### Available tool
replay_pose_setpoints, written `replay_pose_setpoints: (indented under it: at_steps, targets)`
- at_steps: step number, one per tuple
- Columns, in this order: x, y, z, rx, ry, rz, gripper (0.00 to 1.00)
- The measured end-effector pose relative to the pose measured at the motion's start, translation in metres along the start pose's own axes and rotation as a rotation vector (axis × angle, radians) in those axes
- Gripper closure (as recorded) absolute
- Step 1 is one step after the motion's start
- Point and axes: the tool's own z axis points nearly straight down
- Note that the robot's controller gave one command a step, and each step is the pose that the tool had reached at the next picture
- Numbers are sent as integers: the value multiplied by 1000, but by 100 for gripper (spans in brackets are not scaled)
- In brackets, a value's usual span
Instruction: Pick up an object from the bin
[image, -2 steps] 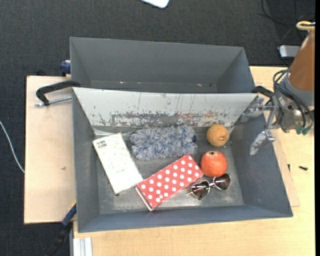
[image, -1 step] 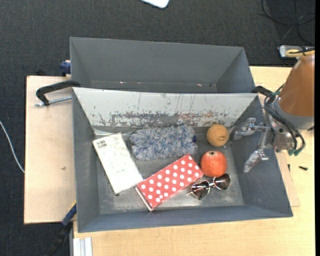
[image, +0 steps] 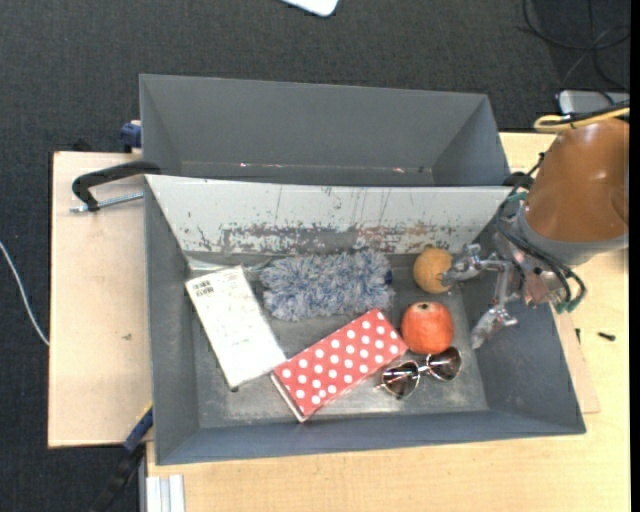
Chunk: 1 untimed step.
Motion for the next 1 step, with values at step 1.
replay_pose_setpoints:
  at_steps: [1]
  targets:
    - [21,-2,60,0,-1,-84,0]
